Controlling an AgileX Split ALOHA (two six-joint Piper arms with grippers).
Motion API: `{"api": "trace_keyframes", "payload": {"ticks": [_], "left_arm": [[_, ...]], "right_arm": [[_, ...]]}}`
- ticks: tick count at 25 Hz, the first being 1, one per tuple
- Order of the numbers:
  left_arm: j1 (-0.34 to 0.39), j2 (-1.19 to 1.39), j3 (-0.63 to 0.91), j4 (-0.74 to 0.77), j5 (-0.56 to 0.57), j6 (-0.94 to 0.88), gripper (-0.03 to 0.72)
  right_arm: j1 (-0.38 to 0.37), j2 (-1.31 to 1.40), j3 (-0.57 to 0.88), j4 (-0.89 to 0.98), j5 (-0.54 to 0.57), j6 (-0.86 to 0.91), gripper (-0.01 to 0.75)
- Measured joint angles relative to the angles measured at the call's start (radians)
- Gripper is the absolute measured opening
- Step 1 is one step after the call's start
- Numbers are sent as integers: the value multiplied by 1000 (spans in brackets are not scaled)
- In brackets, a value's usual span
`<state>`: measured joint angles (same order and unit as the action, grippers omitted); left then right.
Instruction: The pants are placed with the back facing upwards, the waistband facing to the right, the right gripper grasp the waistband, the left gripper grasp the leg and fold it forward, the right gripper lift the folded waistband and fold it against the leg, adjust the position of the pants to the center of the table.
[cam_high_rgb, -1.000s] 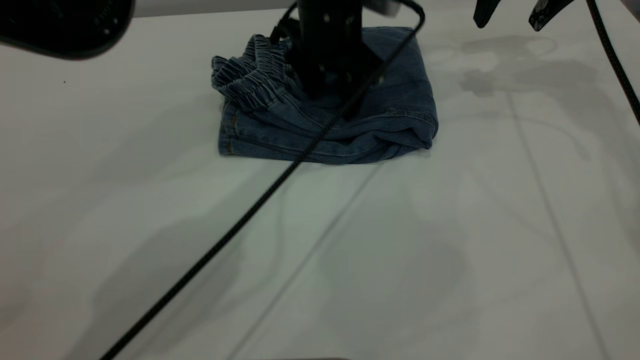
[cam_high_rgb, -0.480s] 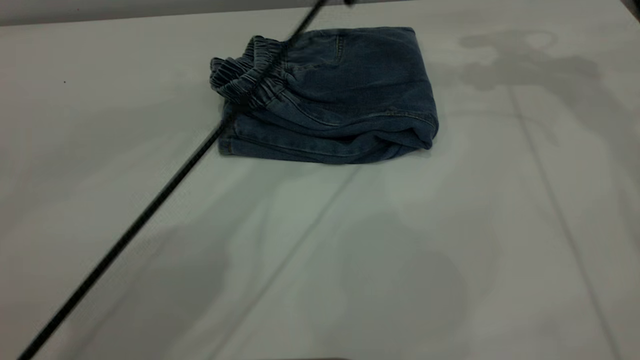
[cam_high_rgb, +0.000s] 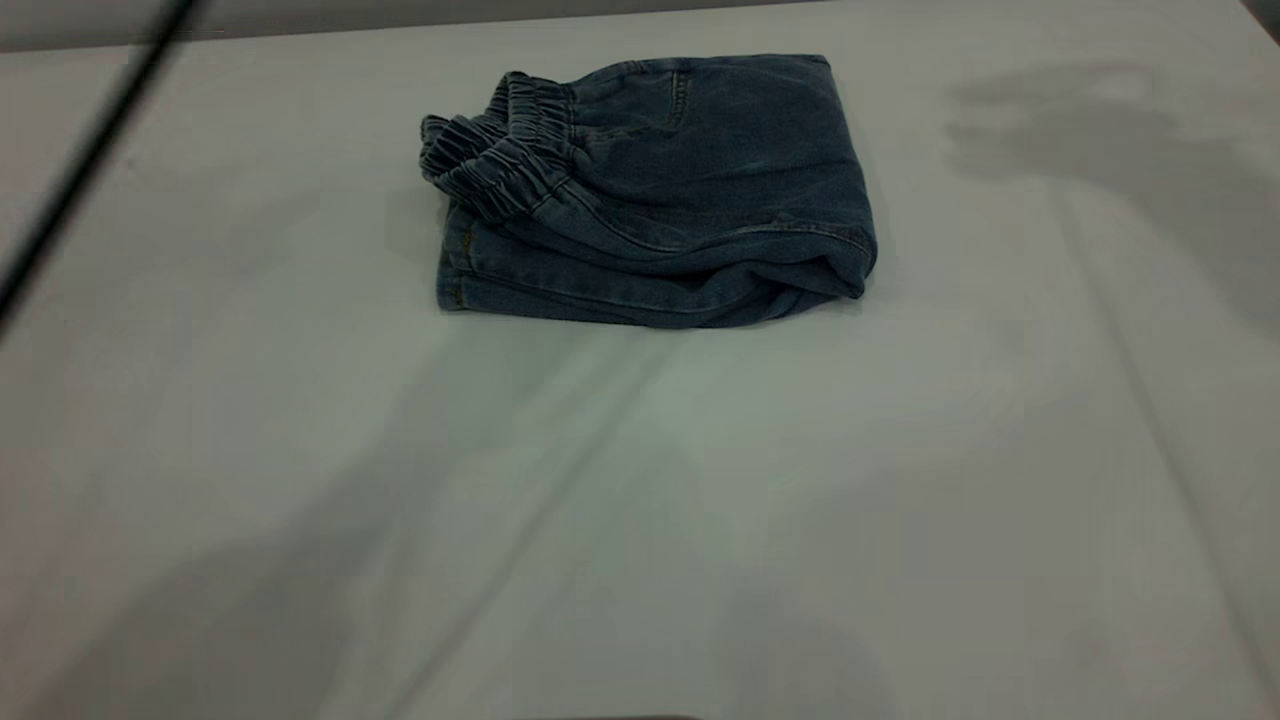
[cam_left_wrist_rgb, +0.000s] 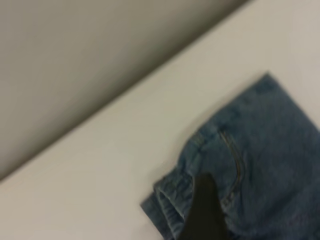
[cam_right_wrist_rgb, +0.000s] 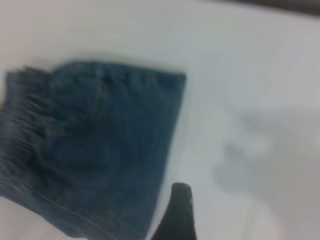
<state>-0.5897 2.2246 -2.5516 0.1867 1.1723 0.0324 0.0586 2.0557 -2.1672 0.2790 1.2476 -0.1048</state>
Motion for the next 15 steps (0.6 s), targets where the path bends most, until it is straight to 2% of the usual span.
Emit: {"api": "trace_keyframes", "payload": {"ticks": [9, 12, 15], "left_arm": [[0, -174, 0, 47, 0, 2, 516], [0, -243, 16, 49, 0, 2, 516], [0, -346, 123, 56, 0, 0, 516]], "right_arm": [[0, -276, 2, 1, 14, 28, 591], [0, -406, 55, 15, 14, 39, 591], [0, -543, 166, 20, 17, 41, 591]]}}
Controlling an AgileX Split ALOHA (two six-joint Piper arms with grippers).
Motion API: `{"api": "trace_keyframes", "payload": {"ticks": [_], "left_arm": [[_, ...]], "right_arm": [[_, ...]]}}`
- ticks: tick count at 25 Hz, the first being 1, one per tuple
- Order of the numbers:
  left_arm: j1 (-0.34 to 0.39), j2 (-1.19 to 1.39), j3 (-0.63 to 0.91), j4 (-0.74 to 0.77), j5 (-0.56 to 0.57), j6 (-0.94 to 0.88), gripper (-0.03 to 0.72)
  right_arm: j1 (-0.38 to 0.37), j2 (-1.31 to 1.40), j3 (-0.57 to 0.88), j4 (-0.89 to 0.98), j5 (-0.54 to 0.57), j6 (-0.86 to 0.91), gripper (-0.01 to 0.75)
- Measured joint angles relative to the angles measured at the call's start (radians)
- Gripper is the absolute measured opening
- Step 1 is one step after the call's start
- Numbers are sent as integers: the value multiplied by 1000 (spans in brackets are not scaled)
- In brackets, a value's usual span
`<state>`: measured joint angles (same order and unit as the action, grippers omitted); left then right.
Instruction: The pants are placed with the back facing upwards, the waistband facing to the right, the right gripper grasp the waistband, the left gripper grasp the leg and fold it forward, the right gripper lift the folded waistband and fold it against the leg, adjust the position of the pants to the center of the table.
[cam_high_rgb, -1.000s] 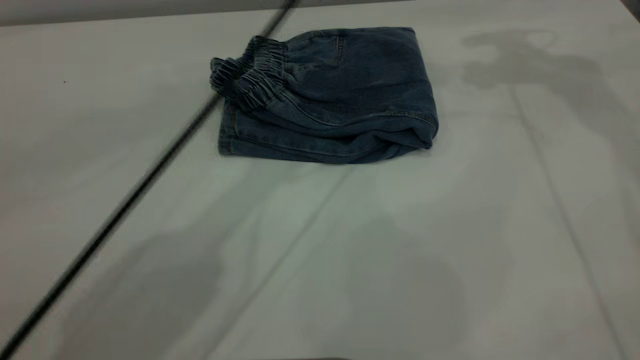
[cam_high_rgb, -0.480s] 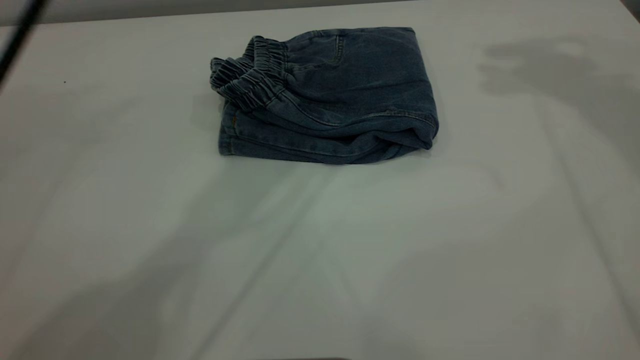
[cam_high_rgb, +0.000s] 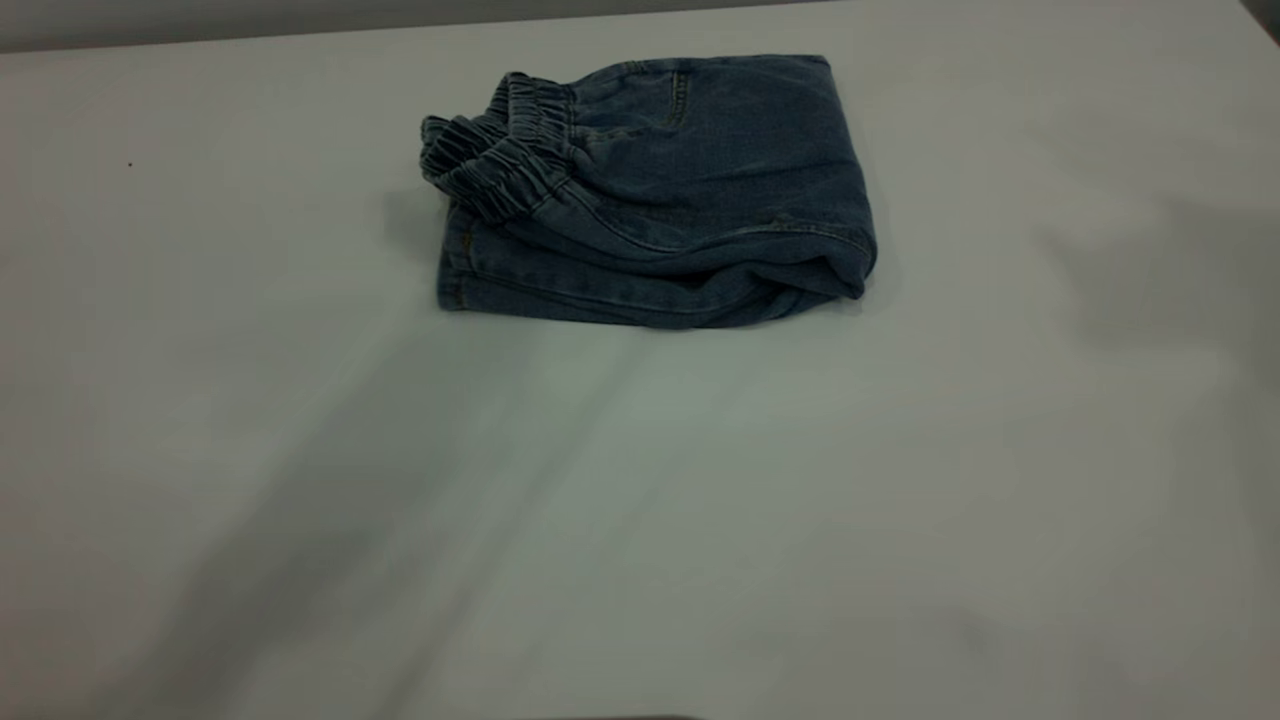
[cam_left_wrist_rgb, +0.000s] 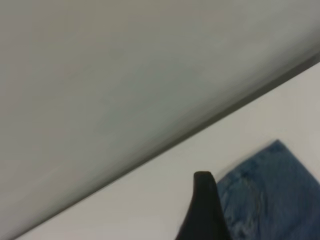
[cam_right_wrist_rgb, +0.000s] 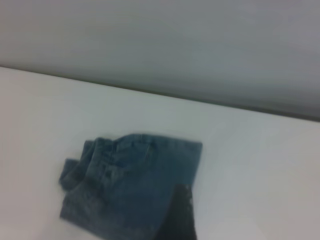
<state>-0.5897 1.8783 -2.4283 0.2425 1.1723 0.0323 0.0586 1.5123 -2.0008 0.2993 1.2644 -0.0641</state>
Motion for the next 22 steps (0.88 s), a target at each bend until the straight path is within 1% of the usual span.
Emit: {"api": "trace_keyframes", "payload": {"ticks": [6, 10, 17, 22], "left_arm": [[0, -266, 352, 39, 0, -2, 516], [0, -445, 544, 42, 0, -12, 516], [0, -666, 774, 39, 0, -81, 516], [0, -820, 958, -1, 0, -94, 516]], "right_arm": [[0, -261, 212, -1, 5, 0, 591], [0, -411, 351, -1, 7, 0, 591], [0, -591, 605, -1, 11, -1, 591], [0, -737, 769, -2, 11, -1, 591]]}}
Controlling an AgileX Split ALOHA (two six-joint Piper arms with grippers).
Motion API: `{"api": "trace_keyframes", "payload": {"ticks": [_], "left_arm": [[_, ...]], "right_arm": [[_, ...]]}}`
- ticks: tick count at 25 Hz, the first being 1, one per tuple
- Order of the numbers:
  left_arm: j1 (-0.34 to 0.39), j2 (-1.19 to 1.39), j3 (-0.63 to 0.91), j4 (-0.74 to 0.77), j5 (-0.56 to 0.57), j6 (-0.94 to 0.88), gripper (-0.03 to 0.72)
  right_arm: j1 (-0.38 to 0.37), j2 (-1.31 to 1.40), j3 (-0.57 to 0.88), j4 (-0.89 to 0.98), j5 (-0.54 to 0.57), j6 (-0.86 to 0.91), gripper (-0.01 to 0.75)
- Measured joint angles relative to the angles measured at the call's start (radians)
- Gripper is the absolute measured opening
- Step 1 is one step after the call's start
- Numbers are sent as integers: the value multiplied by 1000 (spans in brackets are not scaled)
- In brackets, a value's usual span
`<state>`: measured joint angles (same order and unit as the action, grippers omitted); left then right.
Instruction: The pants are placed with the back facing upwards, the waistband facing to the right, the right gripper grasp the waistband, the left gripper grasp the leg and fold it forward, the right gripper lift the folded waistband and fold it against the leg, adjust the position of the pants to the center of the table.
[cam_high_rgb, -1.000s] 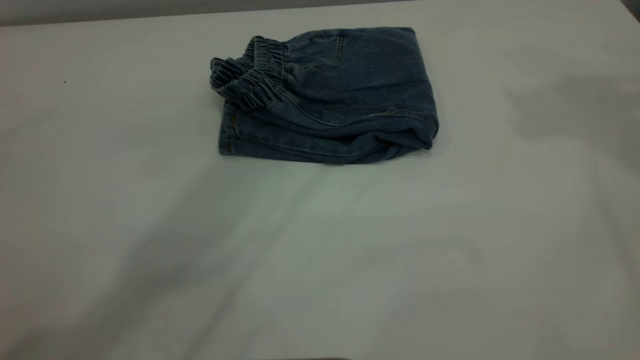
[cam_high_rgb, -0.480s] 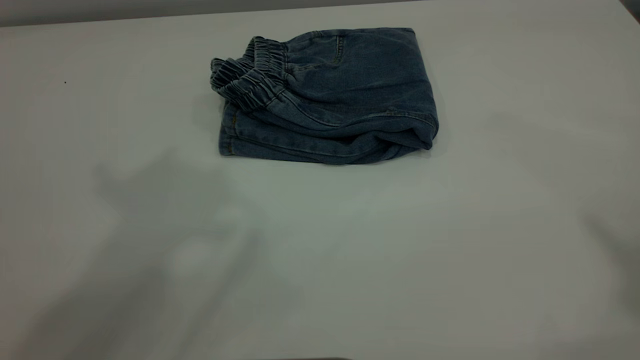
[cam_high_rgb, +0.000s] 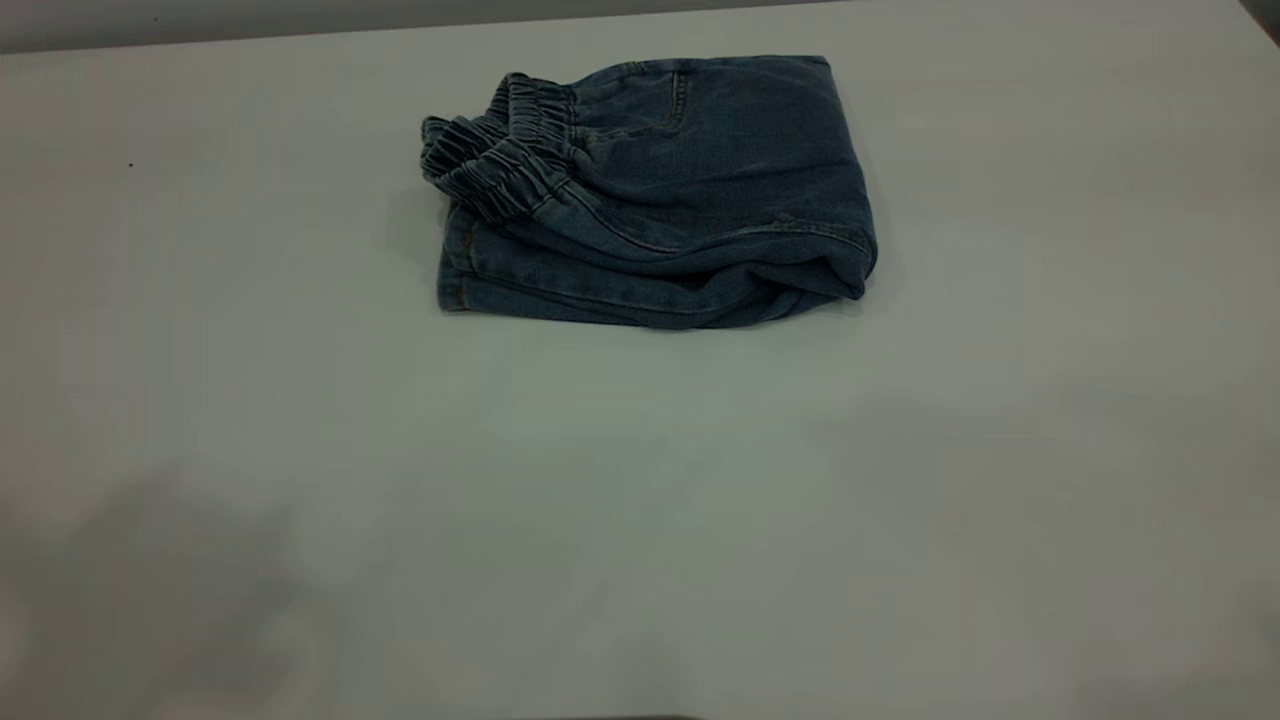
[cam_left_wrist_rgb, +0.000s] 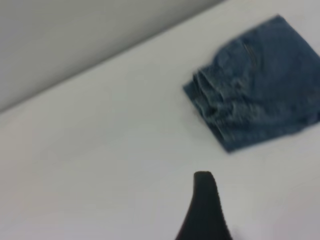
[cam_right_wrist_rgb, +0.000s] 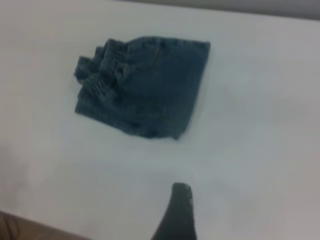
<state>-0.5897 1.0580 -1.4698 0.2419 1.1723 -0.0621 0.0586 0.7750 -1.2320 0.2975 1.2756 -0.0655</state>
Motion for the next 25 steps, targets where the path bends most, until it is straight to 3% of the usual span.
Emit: {"api": "trace_keyframes", "payload": {"ticks": [13, 25], "left_arm": [[0, -439, 469, -76, 0, 4, 516], [0, -740, 795, -283, 0, 111, 516]], "right_arm": [[0, -354, 302, 0, -37, -6, 591], [0, -589, 499, 4, -39, -45, 591]]}}
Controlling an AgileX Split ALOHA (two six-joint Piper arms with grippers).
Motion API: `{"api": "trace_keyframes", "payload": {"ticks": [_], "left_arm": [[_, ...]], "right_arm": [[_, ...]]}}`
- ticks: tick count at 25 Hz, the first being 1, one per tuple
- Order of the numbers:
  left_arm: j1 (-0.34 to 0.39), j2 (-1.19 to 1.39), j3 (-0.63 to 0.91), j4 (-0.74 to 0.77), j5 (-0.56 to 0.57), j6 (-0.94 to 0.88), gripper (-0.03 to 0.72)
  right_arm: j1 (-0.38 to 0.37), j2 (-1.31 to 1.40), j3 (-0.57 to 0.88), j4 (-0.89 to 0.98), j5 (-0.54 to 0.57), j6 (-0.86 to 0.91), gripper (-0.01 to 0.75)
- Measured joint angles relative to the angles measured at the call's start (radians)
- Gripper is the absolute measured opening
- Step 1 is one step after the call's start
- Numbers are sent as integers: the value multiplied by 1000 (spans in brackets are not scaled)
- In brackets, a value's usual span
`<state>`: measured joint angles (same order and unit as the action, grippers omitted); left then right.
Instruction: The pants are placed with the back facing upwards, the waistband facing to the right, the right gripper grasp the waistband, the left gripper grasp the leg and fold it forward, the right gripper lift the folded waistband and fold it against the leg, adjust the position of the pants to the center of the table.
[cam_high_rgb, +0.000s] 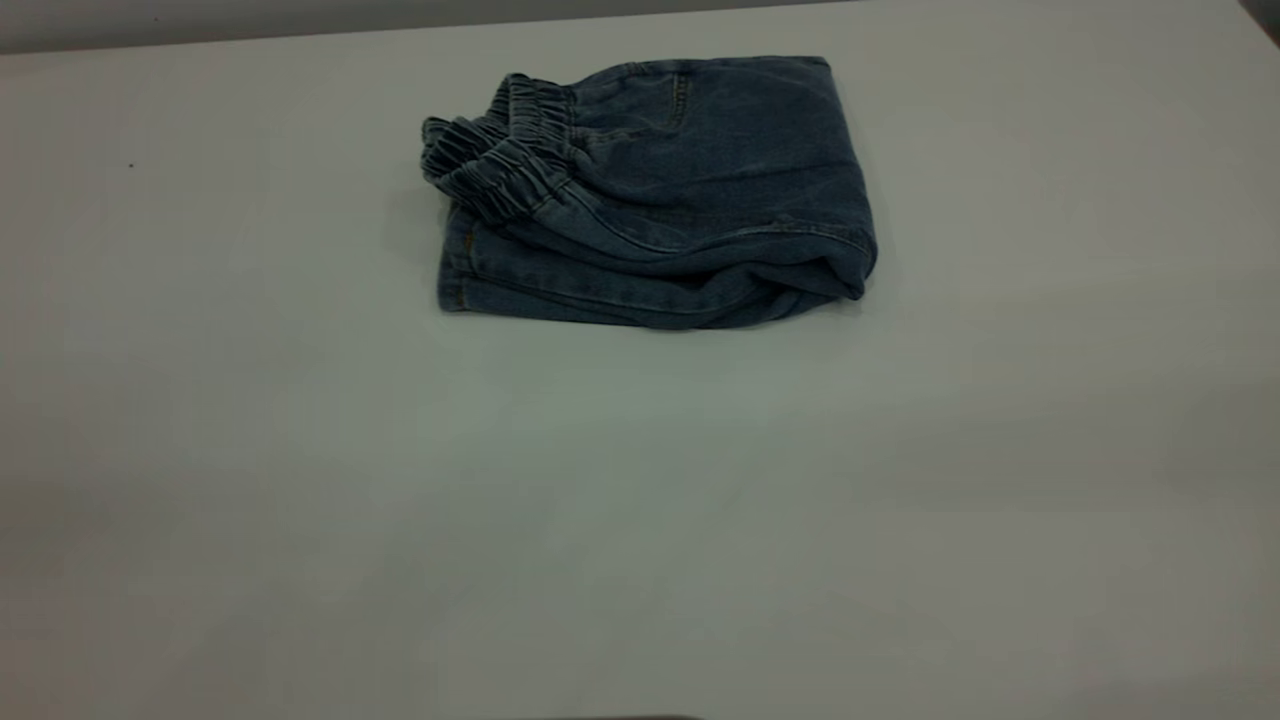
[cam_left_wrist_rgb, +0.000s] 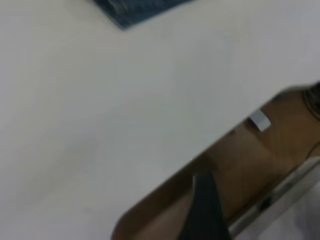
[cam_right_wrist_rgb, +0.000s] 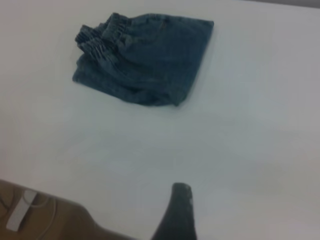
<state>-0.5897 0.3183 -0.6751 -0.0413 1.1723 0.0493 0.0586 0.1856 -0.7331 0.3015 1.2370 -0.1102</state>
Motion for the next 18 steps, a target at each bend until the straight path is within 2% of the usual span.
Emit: {"api": "trace_keyframes", "payload": {"ticks": [6, 10, 18], "left_arm": [[0, -17, 99, -15, -7, 5, 516], [0, -17, 157, -29, -53, 5, 516], [0, -17, 168, -61, -75, 18, 516]], "right_arm": [[0, -108, 102, -39, -5, -25, 591], [0, -170, 149, -67, -6, -28, 590], [0, -196, 239, -118, -54, -72, 590]]}}
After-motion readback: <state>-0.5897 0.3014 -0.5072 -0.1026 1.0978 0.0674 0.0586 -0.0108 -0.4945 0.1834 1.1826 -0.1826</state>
